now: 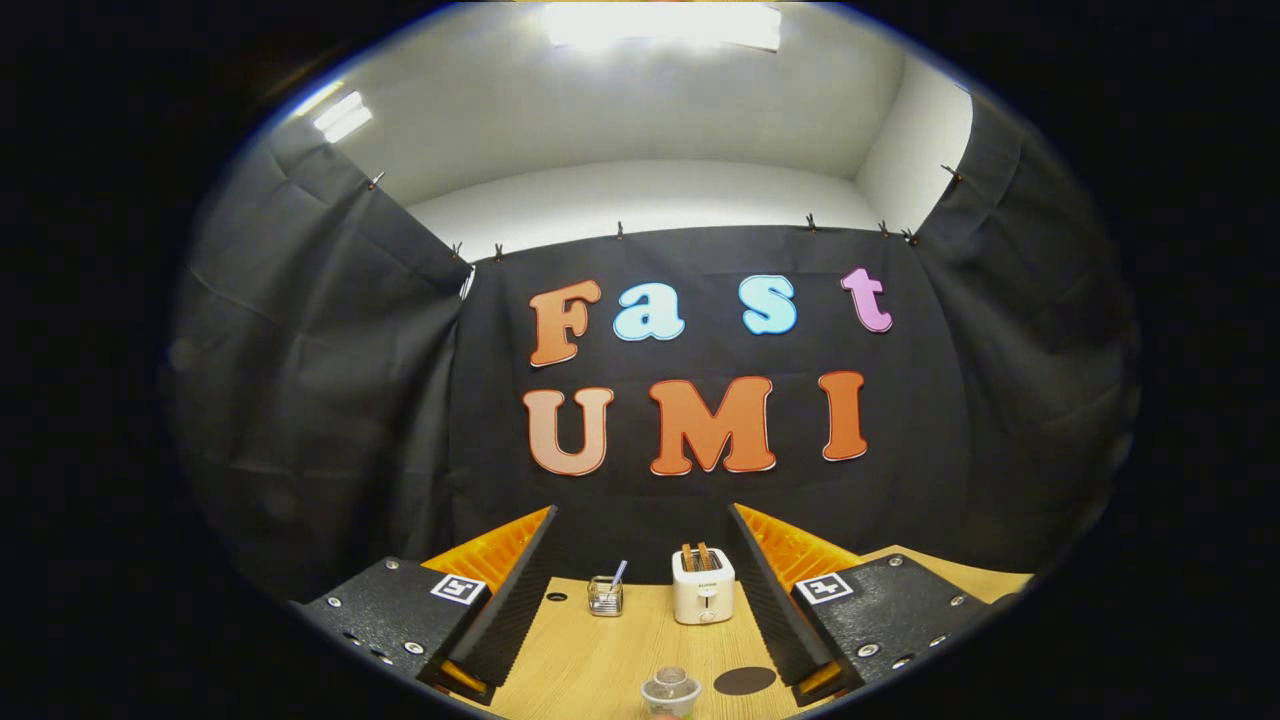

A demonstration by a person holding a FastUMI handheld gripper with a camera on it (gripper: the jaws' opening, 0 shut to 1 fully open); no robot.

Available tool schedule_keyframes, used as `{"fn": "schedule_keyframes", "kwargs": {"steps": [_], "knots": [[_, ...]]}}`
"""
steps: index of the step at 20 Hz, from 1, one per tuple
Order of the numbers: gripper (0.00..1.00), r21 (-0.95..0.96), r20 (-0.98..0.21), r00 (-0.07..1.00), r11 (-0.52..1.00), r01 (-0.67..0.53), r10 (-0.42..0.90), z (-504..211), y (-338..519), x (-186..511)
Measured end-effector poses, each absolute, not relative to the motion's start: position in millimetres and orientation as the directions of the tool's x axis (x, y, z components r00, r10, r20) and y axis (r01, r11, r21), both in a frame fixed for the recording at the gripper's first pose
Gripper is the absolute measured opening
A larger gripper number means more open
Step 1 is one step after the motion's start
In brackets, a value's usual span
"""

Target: Take the bottle from table, then pour the juice into the cup, finally place the bottle on the coaster

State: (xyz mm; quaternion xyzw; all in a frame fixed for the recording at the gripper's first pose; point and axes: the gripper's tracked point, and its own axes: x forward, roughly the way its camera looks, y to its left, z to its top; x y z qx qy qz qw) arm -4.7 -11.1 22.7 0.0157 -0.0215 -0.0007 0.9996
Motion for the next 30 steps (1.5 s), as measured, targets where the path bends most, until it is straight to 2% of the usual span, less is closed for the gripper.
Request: {"fn": "schedule_keyframes", "kwargs": {"steps": [4,7,12,23,30], "knots": [[0.97,0.027,0.029,1.0,1.0,-0.013,0.012,16.8,-12.0,-5.8],[0.98,0.012,0.004,0.999,0.999,0.05,-0.051,1.8,-30.1,-5.3],[0.98,0.091,-0.041,0.998,0.995,0.042,-0.039,-38.6,-30.5,-6.6],[0.98,0.121,-0.154,0.988,0.993,-0.012,0.03,-166.6,-6.7,-18.4],[0.98,0.08,-0.251,0.968,0.997,0.014,0.006,-239.6,-16.4,-21.4]]}}
